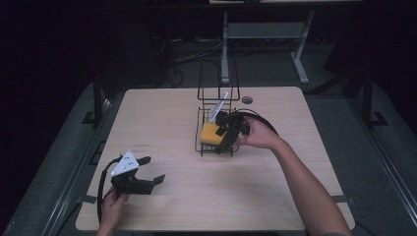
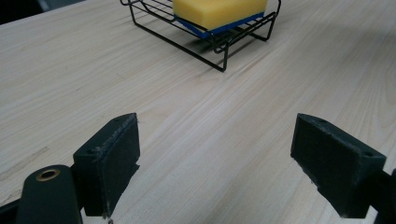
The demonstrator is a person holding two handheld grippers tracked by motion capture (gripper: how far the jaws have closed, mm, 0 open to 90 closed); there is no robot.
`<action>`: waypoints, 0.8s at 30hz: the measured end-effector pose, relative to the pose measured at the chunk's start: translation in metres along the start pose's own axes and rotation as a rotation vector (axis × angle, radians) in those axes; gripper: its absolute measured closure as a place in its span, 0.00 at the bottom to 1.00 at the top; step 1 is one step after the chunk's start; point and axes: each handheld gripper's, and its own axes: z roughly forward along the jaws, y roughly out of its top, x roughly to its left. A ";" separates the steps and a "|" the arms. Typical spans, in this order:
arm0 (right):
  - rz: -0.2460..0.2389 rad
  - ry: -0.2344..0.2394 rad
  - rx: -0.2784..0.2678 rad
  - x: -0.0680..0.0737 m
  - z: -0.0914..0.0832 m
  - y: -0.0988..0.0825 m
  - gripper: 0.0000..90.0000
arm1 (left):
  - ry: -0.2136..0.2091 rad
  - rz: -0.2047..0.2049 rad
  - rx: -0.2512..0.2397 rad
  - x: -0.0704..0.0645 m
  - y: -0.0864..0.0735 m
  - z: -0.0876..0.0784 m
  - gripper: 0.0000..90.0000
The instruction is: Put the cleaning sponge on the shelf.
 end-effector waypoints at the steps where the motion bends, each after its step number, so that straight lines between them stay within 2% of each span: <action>1: 0.004 0.009 -0.010 0.000 0.001 -0.001 0.18 | 0.000 0.001 0.000 0.000 0.000 0.000 0.17; 5: 0.010 0.020 -0.015 0.002 0.006 -0.003 0.18 | 0.000 0.000 0.000 0.000 0.000 0.000 0.17; 7: 0.009 0.022 0.000 0.003 0.009 -0.004 0.18 | 0.000 0.002 0.000 0.000 0.000 0.000 0.17; 12: 0.010 0.034 -0.014 0.005 0.012 -0.004 0.18 | 0.000 0.002 -0.001 0.000 0.000 0.000 0.17; 24: -0.004 0.027 -0.028 0.017 0.018 -0.014 0.18 | -0.004 0.003 0.000 -0.002 0.001 0.001 0.17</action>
